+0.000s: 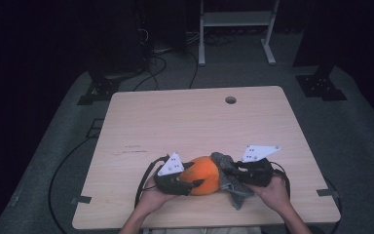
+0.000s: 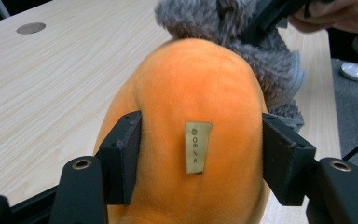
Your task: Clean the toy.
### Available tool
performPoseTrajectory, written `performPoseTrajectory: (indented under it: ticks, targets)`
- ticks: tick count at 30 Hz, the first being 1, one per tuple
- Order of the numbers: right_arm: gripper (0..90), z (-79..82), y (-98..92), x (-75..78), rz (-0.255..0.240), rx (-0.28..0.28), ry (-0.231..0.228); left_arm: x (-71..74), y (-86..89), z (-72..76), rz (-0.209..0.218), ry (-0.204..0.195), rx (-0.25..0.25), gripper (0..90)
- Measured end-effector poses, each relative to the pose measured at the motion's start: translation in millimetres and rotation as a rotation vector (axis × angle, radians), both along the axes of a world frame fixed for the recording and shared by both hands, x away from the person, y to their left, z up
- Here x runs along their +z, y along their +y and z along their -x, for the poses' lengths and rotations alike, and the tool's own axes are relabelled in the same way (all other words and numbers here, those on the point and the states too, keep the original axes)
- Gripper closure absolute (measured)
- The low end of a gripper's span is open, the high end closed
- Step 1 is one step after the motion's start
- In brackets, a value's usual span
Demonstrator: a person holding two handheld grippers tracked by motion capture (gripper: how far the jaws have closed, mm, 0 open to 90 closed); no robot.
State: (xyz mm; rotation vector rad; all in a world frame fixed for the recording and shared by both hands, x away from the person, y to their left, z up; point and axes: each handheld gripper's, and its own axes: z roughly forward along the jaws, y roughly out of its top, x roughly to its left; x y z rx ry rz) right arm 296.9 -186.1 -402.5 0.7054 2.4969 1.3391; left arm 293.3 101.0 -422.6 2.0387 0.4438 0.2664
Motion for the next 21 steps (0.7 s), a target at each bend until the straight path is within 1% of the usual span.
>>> performPoseTrajectory:
  ticks: [1,2,3,4,5,6,7,9,10,11,12,13,14,15,16,17,19,20,21]
  targets:
    - [75.8,0.7,0.1,0.5,-0.006,0.001,0.012,0.5,-1.0,0.6,-0.012,-0.003,0.001,37.6]
    - [75.8,3.6,2.1,3.4,-0.018,0.010,0.006,1.0,-3.1,2.1,-0.018,-0.009,0.000,37.7]
    - [75.8,9.1,6.6,9.4,-0.040,0.043,-0.010,1.4,-4.6,3.0,-0.022,-0.013,-0.003,37.7]
    - [75.8,12.5,10.0,13.1,-0.052,0.064,-0.020,1.6,-6.8,3.8,-0.016,-0.011,-0.006,37.7]
    - [75.8,16.3,15.0,16.9,-0.051,0.082,-0.041,2.8,-7.2,3.8,-0.014,-0.004,-0.013,37.8]
    - [75.8,18.2,18.7,18.1,-0.040,0.094,-0.058,3.5,-7.1,4.0,-0.003,0.004,-0.014,37.9]
    - [75.8,17.9,19.4,16.5,-0.036,0.092,-0.059,4.1,-5.8,4.2,-0.004,0.009,-0.011,37.9]
    - [75.9,10.0,12.8,7.0,-0.027,0.065,-0.025,4.0,-4.4,4.2,-0.008,0.012,-0.007,37.9]
    - [75.9,6.2,8.5,2.1,-0.030,0.049,0.005,3.8,-4.7,4.0,-0.007,0.015,-0.008,37.9]
    - [75.9,4.3,5.4,0.6,-0.043,0.040,0.028,4.1,-6.4,4.1,-0.011,0.015,-0.008,37.9]
    - [75.9,6.6,5.5,3.8,-0.037,0.039,0.016,5.2,-7.3,4.5,-0.021,0.014,-0.008,37.8]
    - [75.9,10.8,7.7,8.5,-0.048,0.048,-0.007,5.8,-7.7,4.6,-0.023,0.010,-0.011,37.8]
    - [75.9,13.8,9.6,12.4,-0.074,0.068,-0.011,6.8,-8.0,5.2,-0.017,0.014,-0.015,37.8]
    - [75.9,17.6,13.2,16.9,-0.096,0.091,-0.021,7.4,-7.9,5.3,0.004,0.026,-0.024,37.8]
    - [75.9,19.4,17.6,19.2,-0.089,0.104,-0.038,7.8,-7.0,5.0,0.015,0.030,-0.039,37.6]
    - [75.9,19.4,20.4,18.9,-0.079,0.104,-0.034,6.7,-5.7,4.8,0.020,0.023,-0.039,37.0]
    - [76.0,13.5,18.1,12.1,-0.090,0.090,0.015,3.8,-2.3,2.2,0.035,0.040,-0.047,34.0]
    - [76.0,11.5,16.5,9.2,-0.093,0.089,0.023,1.6,-0.4,0.4,0.048,0.049,-0.053,31.6]
    - [76.0,8.6,13.2,5.4,-0.102,0.082,0.042,0.8,0.6,-0.8,0.049,0.053,-0.059,27.0]
